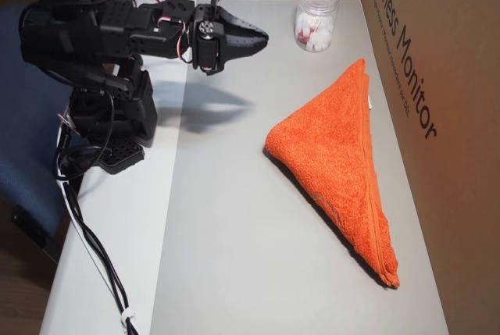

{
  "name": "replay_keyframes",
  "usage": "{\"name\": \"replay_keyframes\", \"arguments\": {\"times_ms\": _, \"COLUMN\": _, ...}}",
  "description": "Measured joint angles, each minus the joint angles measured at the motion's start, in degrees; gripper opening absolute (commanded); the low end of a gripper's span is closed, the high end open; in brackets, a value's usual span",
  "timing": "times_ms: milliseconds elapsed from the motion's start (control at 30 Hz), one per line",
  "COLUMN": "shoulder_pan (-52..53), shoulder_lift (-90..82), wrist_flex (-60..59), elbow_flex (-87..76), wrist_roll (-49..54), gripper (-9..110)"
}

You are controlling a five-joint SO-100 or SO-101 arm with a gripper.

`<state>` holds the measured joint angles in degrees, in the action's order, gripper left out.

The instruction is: Fold the blanket.

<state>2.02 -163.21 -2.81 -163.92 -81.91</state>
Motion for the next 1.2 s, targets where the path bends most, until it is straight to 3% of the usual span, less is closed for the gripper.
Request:
{"name": "replay_keyframes", "arguments": {"times_ms": 567, "shoulder_pan": -2.02, "shoulder_lift": -17.23, "wrist_flex": -0.44, "elbow_flex": -13.62, "wrist_roll": 0.44, "gripper": 0}}
{"name": "replay_keyframes", "arguments": {"times_ms": 1200, "shoulder_pan": -1.41, "shoulder_lift": -30.06, "wrist_flex": -28.92, "elbow_flex": -14.77, "wrist_roll": -0.09, "gripper": 0}}
